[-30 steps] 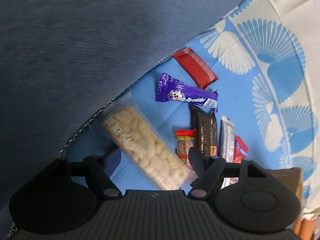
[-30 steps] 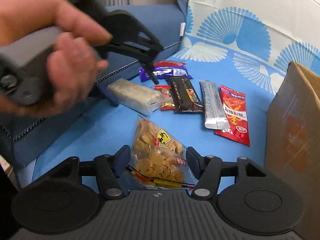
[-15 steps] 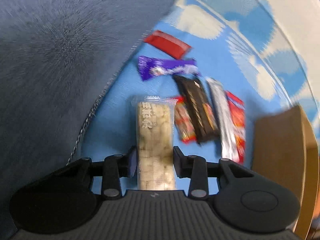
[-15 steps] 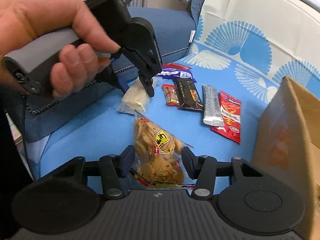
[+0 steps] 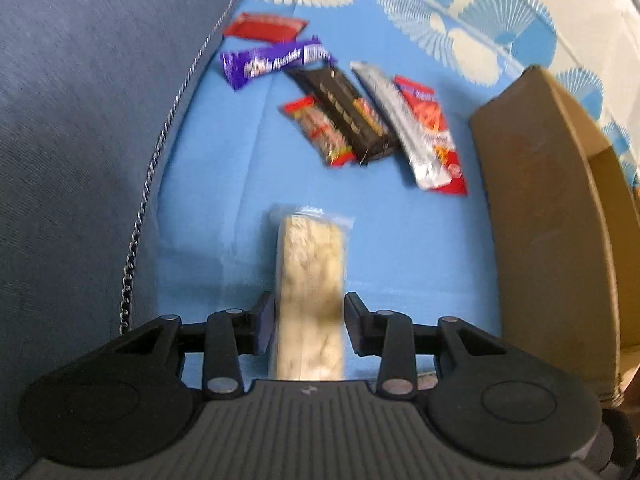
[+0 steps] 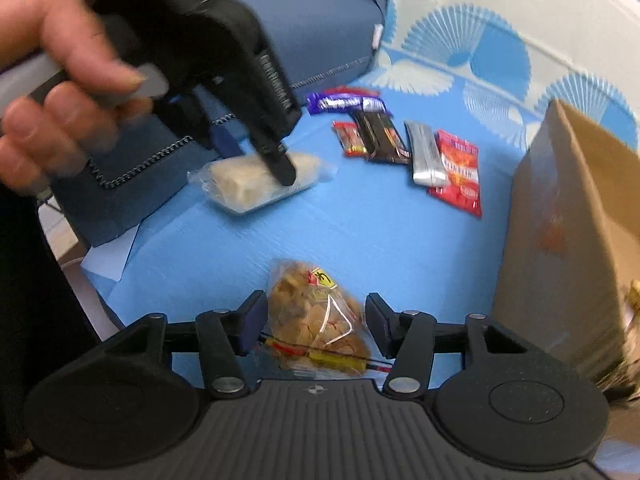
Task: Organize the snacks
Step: 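Grasp the rice cracker bag with the right tool while left grasps the white rice-cake pack, then carry the cracker bag and rice-cake pack toward the box with both tools, then open both tools to drop the snacks into the box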
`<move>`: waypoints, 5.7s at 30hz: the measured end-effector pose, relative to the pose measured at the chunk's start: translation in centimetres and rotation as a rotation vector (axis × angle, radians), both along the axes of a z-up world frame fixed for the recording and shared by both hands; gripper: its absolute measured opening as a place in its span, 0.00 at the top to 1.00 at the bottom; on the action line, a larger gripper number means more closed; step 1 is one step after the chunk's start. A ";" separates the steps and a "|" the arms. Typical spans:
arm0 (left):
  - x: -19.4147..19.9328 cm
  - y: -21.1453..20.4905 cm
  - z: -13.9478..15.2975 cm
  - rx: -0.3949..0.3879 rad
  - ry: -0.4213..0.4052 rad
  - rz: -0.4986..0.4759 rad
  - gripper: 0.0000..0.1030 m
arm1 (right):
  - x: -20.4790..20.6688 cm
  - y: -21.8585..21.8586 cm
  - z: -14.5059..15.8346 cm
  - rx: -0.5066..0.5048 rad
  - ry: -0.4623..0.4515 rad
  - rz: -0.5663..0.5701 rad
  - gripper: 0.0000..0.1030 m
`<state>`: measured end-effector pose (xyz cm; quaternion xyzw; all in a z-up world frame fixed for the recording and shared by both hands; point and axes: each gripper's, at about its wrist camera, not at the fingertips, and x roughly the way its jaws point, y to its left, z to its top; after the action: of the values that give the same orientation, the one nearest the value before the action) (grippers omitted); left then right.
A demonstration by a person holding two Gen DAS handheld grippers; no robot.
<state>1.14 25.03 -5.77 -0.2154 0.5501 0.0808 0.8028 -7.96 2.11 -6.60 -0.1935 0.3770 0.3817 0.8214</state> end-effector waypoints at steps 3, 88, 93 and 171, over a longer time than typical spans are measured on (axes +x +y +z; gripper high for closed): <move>0.2 0.0 -0.2 0.010 0.011 -0.004 0.56 | 0.6 -0.1 -0.5 0.014 0.044 -0.033 0.35; 0.7 -0.4 6.1 0.043 -0.369 0.118 0.61 | 6.1 -6.7 11.5 0.322 -0.255 -0.189 0.55; 1.0 -1.2 6.8 0.059 -0.407 0.098 0.61 | 9.6 -10.1 12.1 0.338 -0.298 -0.274 0.55; 7.6 -25.2 8.7 -0.079 -0.794 -0.415 0.44 | 12.2 -26.6 9.4 0.151 -0.346 -0.661 0.33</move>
<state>8.71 -0.17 2.90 -0.1454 0.2337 -0.1919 0.9420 4.20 -24.49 2.75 -0.0618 0.2454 0.0846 0.9638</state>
